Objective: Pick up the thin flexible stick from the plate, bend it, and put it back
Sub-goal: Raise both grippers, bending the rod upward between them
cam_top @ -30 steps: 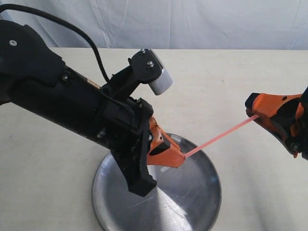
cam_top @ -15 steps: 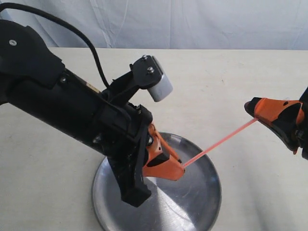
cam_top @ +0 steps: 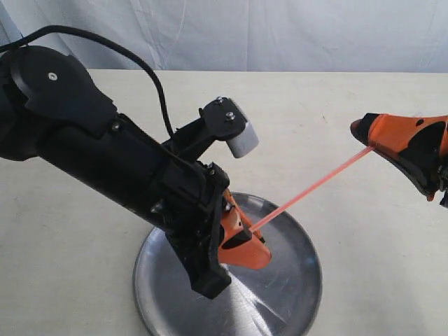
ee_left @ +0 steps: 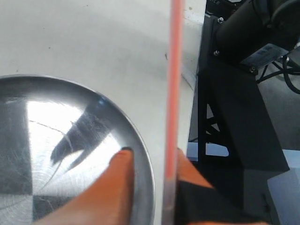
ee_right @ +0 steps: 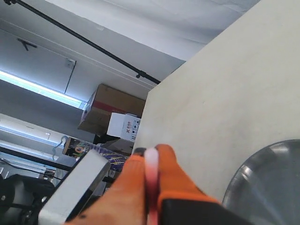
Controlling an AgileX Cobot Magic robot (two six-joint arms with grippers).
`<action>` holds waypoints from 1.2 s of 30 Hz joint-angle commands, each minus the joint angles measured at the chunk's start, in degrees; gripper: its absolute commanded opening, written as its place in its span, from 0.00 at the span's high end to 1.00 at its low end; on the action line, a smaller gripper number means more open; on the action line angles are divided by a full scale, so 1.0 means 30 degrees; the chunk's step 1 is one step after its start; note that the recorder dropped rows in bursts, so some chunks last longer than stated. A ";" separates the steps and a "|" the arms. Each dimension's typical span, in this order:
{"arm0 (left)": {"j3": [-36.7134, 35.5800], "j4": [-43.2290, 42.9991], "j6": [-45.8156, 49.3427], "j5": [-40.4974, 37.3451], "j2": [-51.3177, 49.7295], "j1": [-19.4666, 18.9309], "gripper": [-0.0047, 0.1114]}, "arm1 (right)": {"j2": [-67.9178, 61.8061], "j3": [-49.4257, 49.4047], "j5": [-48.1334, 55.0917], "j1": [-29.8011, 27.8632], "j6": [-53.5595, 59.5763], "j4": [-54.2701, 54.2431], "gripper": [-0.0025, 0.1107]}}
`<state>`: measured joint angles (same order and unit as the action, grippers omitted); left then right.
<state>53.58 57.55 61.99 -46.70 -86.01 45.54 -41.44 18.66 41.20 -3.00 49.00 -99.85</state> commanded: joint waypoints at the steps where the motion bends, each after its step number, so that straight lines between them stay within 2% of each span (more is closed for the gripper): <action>1: 0.0174 0.0592 0.0488 0.0519 0.0055 0.0094 0.96 | -0.0045 0.0152 0.0231 -0.0096 0.0174 -0.0031 0.98; 8: 0.0176 0.2919 0.1629 0.0052 0.0055 0.0094 0.95 | -0.0045 0.0152 0.0159 -0.0096 0.0672 -0.0031 0.98; 11: 0.0176 0.2991 0.1629 -0.0228 0.0055 0.0094 0.86 | -0.0045 0.0152 0.0159 -0.0096 0.0799 -0.0031 0.98; 15: 0.0176 0.3541 0.1629 -0.0621 0.0055 0.0094 0.64 | -0.0045 0.0152 0.0159 -0.0096 0.1081 -0.0031 0.98; 16: 0.0176 0.3585 0.1629 -0.0621 0.0055 0.0094 0.62 | -0.0045 0.0152 0.0159 -0.0096 0.1081 -0.0031 0.98; 17: 0.0176 0.3585 0.1629 -0.0621 0.0055 0.0094 0.62 | -0.0045 0.0152 0.0159 -0.0096 0.1081 -0.0031 0.98; 19: 0.0176 0.3507 0.1629 -0.0749 0.0055 0.0094 0.70 | -0.0045 0.0152 0.0159 -0.0096 0.1081 -0.0031 0.98; 22: 0.0176 0.3507 0.1874 -0.0758 0.0055 0.0094 0.94 | -0.0045 0.0152 0.0194 -0.0096 0.1297 -0.0031 0.98; 23: 0.0176 0.3542 0.2223 -0.0788 0.0055 0.0094 0.96 | -0.0045 0.0152 0.0194 -0.0096 0.1301 0.0136 0.98; 36: 0.0176 0.7396 0.5515 -0.2429 0.0055 0.0094 0.96 | -0.0045 0.0152 0.0218 -0.0096 0.1889 0.1964 0.98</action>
<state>53.69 73.67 75.61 -52.81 -86.01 45.54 -41.44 19.25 40.42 -3.22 53.25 -97.93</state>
